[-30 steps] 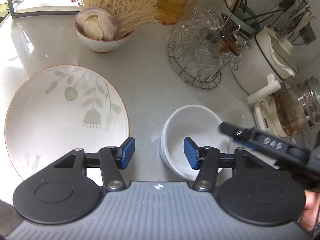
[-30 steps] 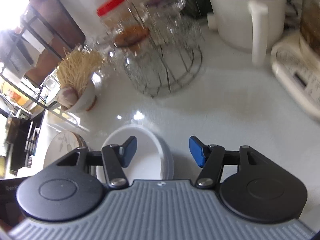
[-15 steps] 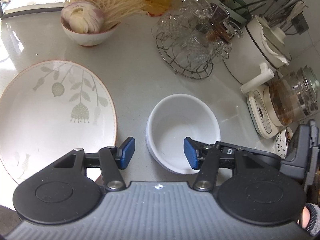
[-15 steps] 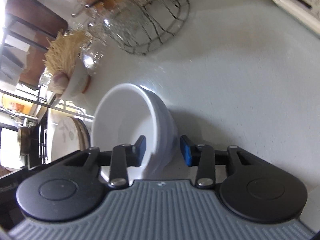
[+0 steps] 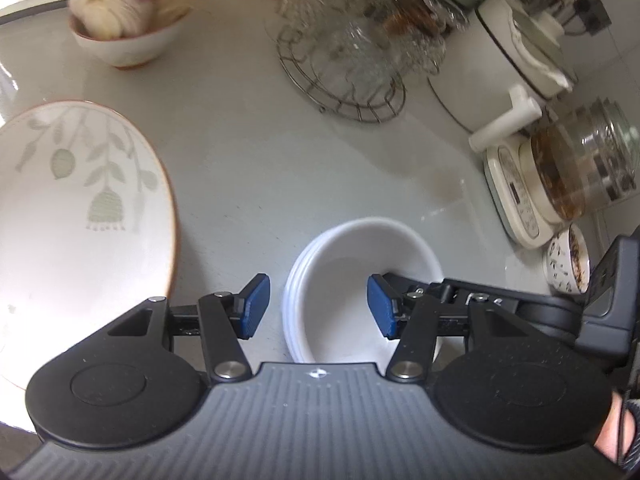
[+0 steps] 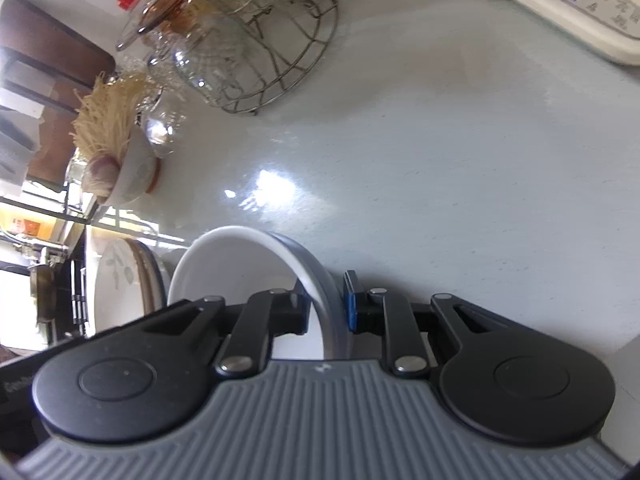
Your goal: Organize plates and bowls
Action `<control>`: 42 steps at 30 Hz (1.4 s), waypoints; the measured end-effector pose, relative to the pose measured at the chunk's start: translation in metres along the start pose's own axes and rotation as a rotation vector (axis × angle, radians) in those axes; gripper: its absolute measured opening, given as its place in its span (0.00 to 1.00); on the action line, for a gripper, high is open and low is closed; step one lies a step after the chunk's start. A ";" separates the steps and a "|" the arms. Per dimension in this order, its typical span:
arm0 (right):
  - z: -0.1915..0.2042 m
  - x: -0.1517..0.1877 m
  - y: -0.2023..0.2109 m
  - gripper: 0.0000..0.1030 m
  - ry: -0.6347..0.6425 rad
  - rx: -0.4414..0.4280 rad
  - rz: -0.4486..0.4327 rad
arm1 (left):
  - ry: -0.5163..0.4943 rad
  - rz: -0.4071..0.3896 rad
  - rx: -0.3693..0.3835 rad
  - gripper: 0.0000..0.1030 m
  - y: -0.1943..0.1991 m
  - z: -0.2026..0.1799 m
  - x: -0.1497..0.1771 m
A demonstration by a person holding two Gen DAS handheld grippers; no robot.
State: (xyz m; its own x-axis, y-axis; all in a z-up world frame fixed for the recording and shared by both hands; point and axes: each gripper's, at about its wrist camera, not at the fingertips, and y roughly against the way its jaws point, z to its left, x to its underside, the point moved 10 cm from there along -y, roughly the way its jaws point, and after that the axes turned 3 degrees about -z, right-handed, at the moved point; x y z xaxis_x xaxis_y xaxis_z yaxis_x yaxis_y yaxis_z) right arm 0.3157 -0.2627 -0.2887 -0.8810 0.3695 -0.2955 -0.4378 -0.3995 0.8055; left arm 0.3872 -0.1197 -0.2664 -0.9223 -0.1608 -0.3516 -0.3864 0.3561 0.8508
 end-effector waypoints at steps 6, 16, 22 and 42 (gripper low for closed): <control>-0.010 -0.007 0.011 0.19 -0.006 0.023 -0.022 | -0.005 0.061 0.018 0.57 -0.019 -0.012 0.009; -0.032 -0.012 0.017 0.19 -0.039 0.032 -0.019 | 0.058 0.117 0.053 0.42 -0.048 -0.025 0.017; -0.037 -0.014 0.017 0.19 -0.031 0.012 0.006 | 0.095 0.118 0.028 0.34 -0.053 -0.025 0.017; -0.031 0.001 0.030 0.19 -0.053 0.024 -0.060 | -0.032 0.144 0.032 0.19 -0.047 -0.026 0.017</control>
State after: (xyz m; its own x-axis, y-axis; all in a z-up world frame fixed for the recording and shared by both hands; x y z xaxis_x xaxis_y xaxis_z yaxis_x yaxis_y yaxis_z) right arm 0.2965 -0.3003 -0.2808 -0.8422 0.4362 -0.3169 -0.4848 -0.3554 0.7992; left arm 0.3903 -0.1630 -0.3018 -0.9679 -0.0768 -0.2393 -0.2497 0.4024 0.8807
